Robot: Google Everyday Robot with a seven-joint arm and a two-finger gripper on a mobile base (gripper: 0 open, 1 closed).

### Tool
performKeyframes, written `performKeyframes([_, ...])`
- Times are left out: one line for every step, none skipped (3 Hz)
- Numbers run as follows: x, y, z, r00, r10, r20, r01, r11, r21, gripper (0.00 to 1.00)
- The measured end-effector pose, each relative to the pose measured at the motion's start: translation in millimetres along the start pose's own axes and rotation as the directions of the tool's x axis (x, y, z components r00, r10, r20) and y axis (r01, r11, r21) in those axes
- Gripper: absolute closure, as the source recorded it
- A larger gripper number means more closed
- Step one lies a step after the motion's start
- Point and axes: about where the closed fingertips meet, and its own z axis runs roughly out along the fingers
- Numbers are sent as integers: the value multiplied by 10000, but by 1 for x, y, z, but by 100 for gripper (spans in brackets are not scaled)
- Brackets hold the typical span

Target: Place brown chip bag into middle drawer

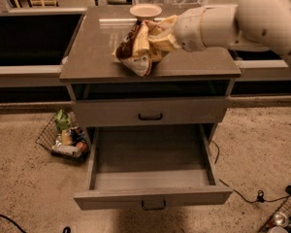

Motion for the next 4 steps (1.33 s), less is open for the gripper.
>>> performKeyframes([-30, 53, -32, 9898, -284, 1393, 358, 9981, -508, 100])
performKeyframes([-37, 53, -66, 9843, -517, 1689, 530, 9986, -35, 100])
performKeyframes([-36, 53, -66, 9847, -518, 1665, 530, 9986, -29, 100])
performKeyframes([-42, 64, -64, 9740, -682, 2162, 780, 9963, -370, 100])
